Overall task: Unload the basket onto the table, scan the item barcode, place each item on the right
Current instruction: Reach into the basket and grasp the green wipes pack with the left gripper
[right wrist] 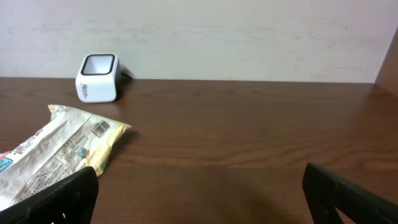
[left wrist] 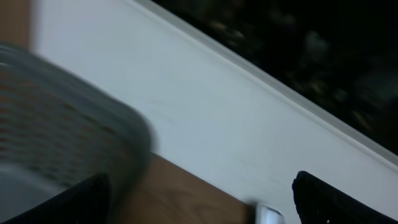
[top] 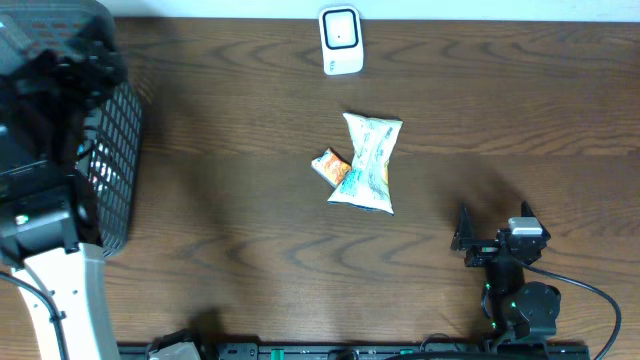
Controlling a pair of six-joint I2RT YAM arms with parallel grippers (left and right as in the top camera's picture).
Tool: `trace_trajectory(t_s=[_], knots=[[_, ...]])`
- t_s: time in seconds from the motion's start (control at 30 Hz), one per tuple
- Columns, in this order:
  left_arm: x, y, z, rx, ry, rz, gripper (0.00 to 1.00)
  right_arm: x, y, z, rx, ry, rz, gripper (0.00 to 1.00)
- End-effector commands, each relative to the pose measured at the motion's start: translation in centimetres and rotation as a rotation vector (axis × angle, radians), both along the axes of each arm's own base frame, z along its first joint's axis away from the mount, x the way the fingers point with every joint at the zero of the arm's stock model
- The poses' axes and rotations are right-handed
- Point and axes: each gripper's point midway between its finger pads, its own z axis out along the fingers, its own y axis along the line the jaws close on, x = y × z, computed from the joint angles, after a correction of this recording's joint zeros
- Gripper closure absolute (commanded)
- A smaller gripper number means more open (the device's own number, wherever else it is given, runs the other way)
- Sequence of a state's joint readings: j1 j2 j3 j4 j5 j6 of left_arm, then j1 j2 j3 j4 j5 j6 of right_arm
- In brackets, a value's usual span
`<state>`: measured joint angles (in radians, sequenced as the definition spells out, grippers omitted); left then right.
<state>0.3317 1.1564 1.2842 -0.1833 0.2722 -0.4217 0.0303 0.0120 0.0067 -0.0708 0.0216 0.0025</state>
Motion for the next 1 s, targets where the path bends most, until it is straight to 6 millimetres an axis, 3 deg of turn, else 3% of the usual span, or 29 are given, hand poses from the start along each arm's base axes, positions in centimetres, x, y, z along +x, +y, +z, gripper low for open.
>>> trace_trajectory(t_s=[0.0,0.13,0.23,0.53,0.63,0.97], knots=[[-1.1,4.8,-0.4,0.001,0.012,0.136,0.08,0.0,0.0,0.0,-0.011,-0.002,0.002,0.01],[-2.1,7.6,-0.8,-0.003,0.023,0.217,0.09,0.0,0.0,0.0,-0.011,-0.001,0.002,0.01],[-2.5,8.9,-2.3,-0.026,0.075,0.254,0.09,0.0,0.1,0.0,-0.011,-0.001,0.003,0.01],[-2.1,12.2,-12.1,0.041,0.438,0.326,0.09,0.0,0.1,0.0,-0.011,-0.001,0.003,0.01],[-2.0,14.2,-15.3,0.042,0.538,0.401,0.08,0.0,0.1,0.0,-0.011,-0.001,0.003,0.01],[-4.2,17.7,-23.0,0.067,0.832,0.563,0.08,0.0,0.0,0.0,-0.011,-0.001,0.002,0.01]])
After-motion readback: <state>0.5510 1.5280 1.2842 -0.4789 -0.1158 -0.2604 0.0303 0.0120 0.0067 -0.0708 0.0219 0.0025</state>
